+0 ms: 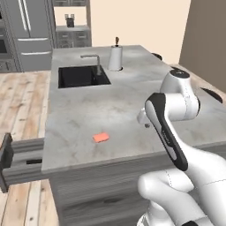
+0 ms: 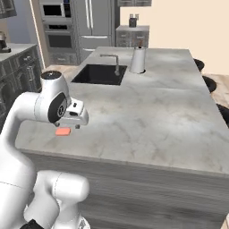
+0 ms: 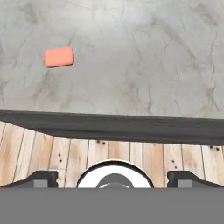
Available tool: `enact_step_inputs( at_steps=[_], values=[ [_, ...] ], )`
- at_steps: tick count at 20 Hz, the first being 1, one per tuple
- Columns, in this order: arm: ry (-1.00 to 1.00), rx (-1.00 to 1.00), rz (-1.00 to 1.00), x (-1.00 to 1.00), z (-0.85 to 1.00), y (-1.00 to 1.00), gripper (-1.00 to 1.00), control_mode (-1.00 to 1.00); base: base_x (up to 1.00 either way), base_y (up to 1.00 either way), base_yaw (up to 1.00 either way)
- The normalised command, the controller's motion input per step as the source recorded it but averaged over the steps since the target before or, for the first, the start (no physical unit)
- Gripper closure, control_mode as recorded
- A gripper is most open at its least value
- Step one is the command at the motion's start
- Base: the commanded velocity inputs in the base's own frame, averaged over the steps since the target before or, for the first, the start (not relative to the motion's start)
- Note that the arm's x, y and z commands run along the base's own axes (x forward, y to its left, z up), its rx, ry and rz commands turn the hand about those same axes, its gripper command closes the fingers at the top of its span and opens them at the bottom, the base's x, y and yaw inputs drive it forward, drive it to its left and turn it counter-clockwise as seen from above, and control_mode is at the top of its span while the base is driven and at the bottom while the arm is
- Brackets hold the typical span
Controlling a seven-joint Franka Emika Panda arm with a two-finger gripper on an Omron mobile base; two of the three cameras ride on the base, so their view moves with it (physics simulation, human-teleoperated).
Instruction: Pick the pizza cutter from the drawer and place it on the counter.
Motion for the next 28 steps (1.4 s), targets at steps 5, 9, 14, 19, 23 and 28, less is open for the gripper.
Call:
enact_step_inputs(
  at_steps=[5, 9, 14, 19, 23, 28],
  values=[
    [0.00, 0.00, 0.00, 0.00, 0.00, 0.00, -1.00, 1.00, -0.29, 0.99, -0.02],
    [0.00, 0.00, 0.00, 0.00, 0.00, 0.00, -1.00, 1.00, -0.04, 0.99, 0.00],
    [0.00, 0.00, 0.00, 0.00, 0.00, 0.00, -1.00, 1.00, 0.00, 0.85, 0.00],
    [0.00, 0.00, 0.00, 0.00, 0.00, 0.00, -1.00, 1.00, 0.09, 0.72, 0.00],
    [0.00, 0.00, 0.00, 0.00, 0.00, 0.00, -1.00, 1.00, 0.31, 0.66, 0.00],
    [0.00, 0.00, 0.00, 0.00, 0.00, 0.00, -1.00, 1.00, 0.52, 0.58, 0.00]
  ],
)
